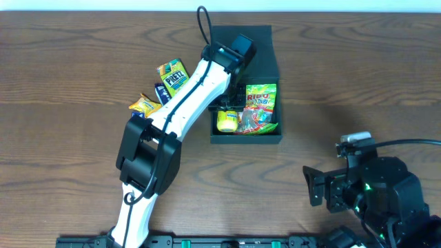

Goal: Pack container
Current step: 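Lower the yellow tub into the box beside the bag, release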

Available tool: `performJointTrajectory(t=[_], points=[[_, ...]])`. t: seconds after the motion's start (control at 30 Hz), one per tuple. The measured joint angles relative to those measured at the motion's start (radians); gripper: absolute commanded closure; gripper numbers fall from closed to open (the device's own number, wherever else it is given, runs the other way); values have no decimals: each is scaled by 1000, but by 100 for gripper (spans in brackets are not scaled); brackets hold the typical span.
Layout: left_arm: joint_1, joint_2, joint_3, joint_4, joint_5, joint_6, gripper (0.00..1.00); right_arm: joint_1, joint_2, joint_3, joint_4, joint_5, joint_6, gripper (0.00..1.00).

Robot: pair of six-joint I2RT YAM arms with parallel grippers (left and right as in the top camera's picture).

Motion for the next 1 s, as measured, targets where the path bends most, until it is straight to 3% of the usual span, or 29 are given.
performJointTrajectory(t=[0.07, 0.17, 0.57, 0.63, 0.67, 0.7, 0.77, 1.0], points=[[-2, 0, 0, -8, 0, -1, 38, 0, 0, 0, -1, 0, 0, 1], [-2, 0, 0, -20, 0, -6, 26, 0, 0, 0, -6, 0, 0, 1], [-1, 0, 0, -30, 0, -6, 32, 0, 0, 0, -21, 0, 0, 1], [2, 0, 0, -30, 0, -7, 39, 0, 0, 0, -21, 0, 0, 0], [6, 0, 0, -30, 1, -9, 59, 0, 0, 0, -21, 0, 0, 1], [10, 0, 1, -30, 0, -12, 72, 0, 0, 0, -21, 0, 0, 1], [27, 0, 10, -28, -4, -2, 91, 0, 0, 0, -21, 0, 0, 1], [72, 0, 66, 116, -19, 27, 94, 0, 0, 0, -22, 0, 0, 1]])
